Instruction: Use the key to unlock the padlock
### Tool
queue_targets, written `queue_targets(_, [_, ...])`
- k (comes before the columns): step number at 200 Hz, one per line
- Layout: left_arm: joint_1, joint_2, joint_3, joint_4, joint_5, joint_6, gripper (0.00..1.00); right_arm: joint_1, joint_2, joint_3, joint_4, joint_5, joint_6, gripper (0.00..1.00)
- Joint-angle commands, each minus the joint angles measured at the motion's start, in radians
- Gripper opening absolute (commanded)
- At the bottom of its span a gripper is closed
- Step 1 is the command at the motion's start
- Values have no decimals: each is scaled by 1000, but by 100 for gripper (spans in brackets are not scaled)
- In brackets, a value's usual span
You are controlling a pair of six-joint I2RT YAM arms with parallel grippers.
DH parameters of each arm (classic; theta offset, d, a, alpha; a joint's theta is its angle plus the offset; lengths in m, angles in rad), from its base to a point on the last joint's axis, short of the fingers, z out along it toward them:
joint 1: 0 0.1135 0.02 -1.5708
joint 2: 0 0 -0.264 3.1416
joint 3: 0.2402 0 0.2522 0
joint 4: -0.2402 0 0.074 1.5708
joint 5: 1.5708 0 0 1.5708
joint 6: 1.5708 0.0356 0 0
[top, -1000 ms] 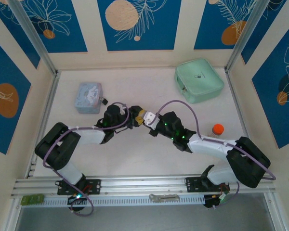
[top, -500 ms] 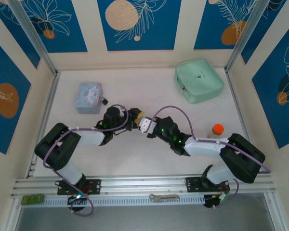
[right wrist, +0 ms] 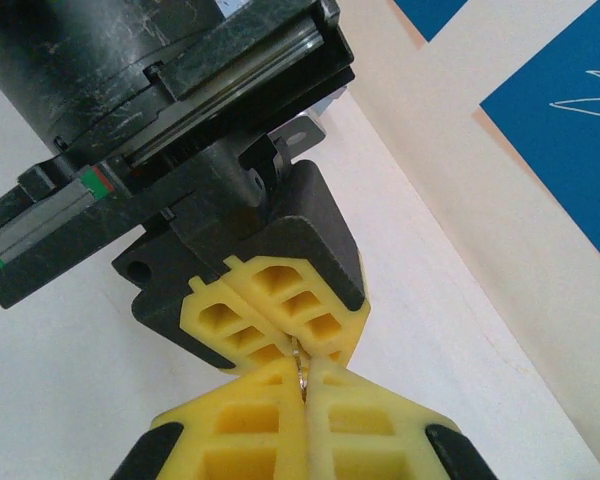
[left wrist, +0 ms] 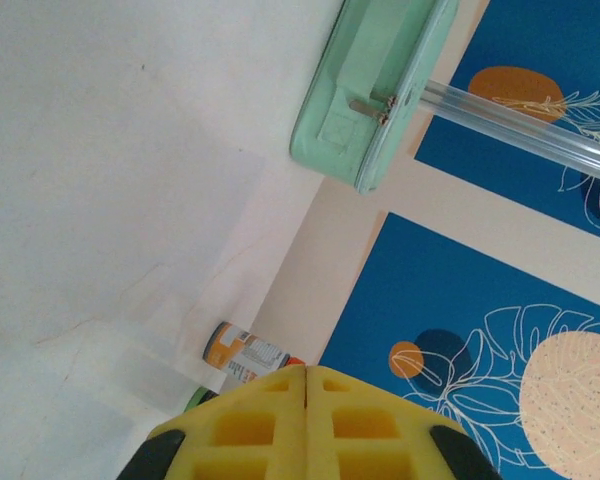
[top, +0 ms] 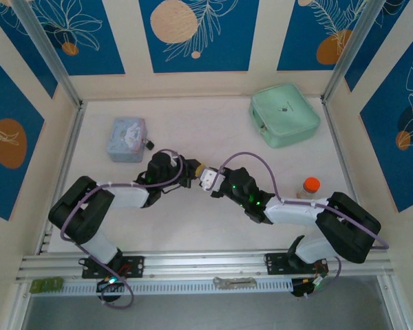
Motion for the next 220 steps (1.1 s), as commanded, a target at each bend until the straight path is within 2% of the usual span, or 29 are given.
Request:
queue_targets(1, [13, -29, -5, -6, -20, 27, 0, 10, -44, -13, -8, -20, 27, 0])
queue_targets(13, [14, -31, -4, -10, -23, 35, 0, 12, -59, -13, -28, -38, 44, 2])
queue_targets(25, [14, -34, -4, -9, -28, 45, 0, 12, -77, -11, -54, -56, 64, 9])
queue_targets(43, [18, -35, -1, -12, -29, 67, 0, 8, -125, -12, -90, -86, 132, 25])
queue_targets(58, [26, -35, 13, -6, -10, 132, 0, -34, -191, -7, -144, -150, 269, 38])
queue_targets(71, [32, -42, 32, -29, 9, 204, 0, -121, -253, 20, -248, -277, 449, 46])
queue_targets(92, [41, -68, 70, -100, 26, 333, 0, -270, -319, 44, -342, -453, 706, 48])
queue_targets(117, [49, -94, 127, -172, 59, 504, 0, -353, -375, 28, -372, -511, 864, 49])
queue_targets(130, [48, -97, 163, -173, 89, 590, 0, -385, -393, 27, -395, -526, 951, 53])
queue_targets(156, [43, -110, 197, -89, 146, 732, 0, -473, -380, 46, -427, -672, 1176, 60])
queue_targets(183, [38, -129, 198, -25, 179, 840, 0, -514, -338, 56, -347, -825, 1331, 60])
queue_targets(220, [12, -142, 179, 68, 198, 893, 0, -506, -284, 59, -134, -927, 1432, 60])
